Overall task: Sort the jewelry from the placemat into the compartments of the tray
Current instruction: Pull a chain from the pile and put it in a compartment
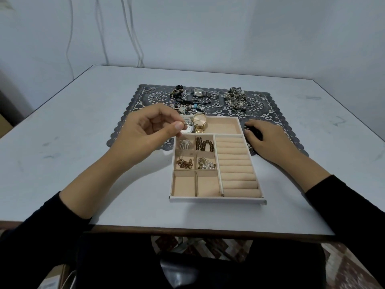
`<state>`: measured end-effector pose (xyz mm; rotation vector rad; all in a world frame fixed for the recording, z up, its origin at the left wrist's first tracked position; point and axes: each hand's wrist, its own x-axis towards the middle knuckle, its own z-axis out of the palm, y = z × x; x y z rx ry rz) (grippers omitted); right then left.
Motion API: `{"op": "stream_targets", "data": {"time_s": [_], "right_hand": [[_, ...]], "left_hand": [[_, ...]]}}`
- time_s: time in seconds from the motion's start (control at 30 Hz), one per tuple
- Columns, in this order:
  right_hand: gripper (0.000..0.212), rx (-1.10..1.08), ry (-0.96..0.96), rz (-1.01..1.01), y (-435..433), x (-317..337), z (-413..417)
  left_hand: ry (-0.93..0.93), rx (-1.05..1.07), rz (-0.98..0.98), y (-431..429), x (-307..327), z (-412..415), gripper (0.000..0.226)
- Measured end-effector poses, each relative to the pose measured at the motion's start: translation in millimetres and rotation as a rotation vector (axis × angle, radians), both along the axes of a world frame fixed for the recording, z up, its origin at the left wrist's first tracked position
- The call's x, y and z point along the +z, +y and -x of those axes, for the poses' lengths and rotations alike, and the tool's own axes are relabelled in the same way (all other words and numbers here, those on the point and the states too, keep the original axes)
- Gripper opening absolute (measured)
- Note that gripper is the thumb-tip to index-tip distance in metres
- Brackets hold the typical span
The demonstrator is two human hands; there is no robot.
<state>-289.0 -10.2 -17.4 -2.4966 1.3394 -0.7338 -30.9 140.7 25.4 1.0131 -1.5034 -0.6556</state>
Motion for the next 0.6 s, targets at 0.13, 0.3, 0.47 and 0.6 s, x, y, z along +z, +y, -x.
{"op": "stream_targets", "data": {"time_s": [0.13,0.3,0.47,0.6], "right_hand": [[0.026,0.003,0.005,0.012,0,0,1],[0.024,0.015,0.018,0.029,-1,0,1],[0.025,0.013,0.017,0.022,0,1,1],[0.026,0.007,0.011,0.009,-1,0,2]], "left_hand": [[0.002,0.033,-0.016,3,0,-4,0.006],[-0.017,0.037,-0.035,3,-3,-13,0.005],[-0.077,-0.023,-0.077,1,-9,-13,0.009],[-0.094,-0.033,-0.077,1,-10,-15,0.009]]}}
